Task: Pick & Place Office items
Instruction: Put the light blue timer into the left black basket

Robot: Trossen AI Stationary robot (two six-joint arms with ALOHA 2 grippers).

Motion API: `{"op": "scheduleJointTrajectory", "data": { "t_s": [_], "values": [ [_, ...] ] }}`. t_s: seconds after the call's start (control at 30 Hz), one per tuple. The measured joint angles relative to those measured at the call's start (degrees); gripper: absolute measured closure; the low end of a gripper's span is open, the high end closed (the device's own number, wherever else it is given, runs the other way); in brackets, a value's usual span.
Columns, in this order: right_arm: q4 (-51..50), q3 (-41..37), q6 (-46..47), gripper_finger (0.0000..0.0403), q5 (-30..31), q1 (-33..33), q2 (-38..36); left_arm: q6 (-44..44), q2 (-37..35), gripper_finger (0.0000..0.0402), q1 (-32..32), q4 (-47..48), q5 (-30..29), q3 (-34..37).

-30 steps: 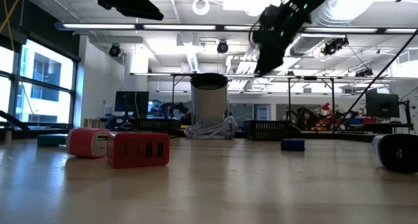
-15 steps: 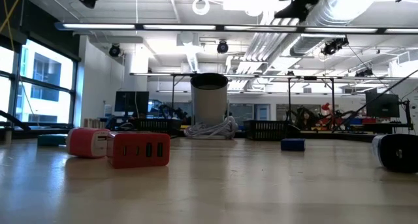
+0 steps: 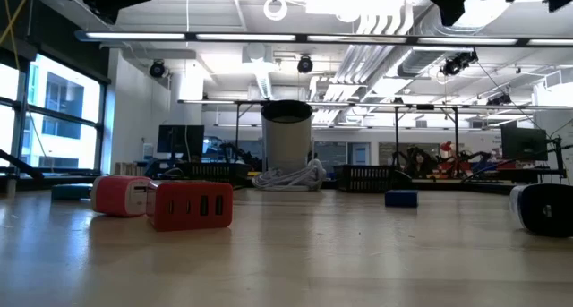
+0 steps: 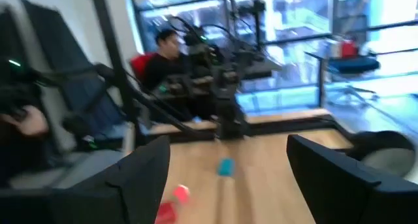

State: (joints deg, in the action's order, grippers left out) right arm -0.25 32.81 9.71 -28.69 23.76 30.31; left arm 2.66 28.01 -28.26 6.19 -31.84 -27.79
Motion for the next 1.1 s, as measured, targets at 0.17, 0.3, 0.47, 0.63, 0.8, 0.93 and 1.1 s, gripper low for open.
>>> {"op": "scheduleJointTrajectory", "data": {
  "t_s": [0.17,0.3,0.47,0.63,0.8,0.93,1.1],
  "values": [
    [11.0,-8.1,4.0,0.0109,0.4,-6.2,-0.7,4.2,0.1,0.0181,-2.3,5.2,-2.0,0.0],
    [16.4,-11.0,3.5,0.0109,4.0,-11.9,1.5,11.9,0.2,0.0181,-2.6,12.6,-5.0,0.0],
    [21.1,-12.1,1.5,0.0109,8.8,-19.0,3.6,17.2,0.7,0.0181,-1.9,16.2,-5.7,0.0],
    [22.1,-12.1,-1.0,0.0109,16.0,-26.3,5.2,20.2,3.0,0.0181,-0.2,21.5,-5.5,0.0],
    [22.5,-12.1,-2.3,0.0109,23.4,-32.4,6.5,24.2,6.0,0.0181,2.6,27.4,0.1,0.0],
    [22.3,-12.1,-2.5,0.0109,28.4,-35.3,7.7,27.6,8.7,0.0181,5.5,31.7,7.3,-0.1],
    [24.1,-12.1,-2.5,0.0109,30.6,-36.8,9.3,27.4,13.3,0.0181,8.9,34.1,14.8,-0.2]
  ]
}}
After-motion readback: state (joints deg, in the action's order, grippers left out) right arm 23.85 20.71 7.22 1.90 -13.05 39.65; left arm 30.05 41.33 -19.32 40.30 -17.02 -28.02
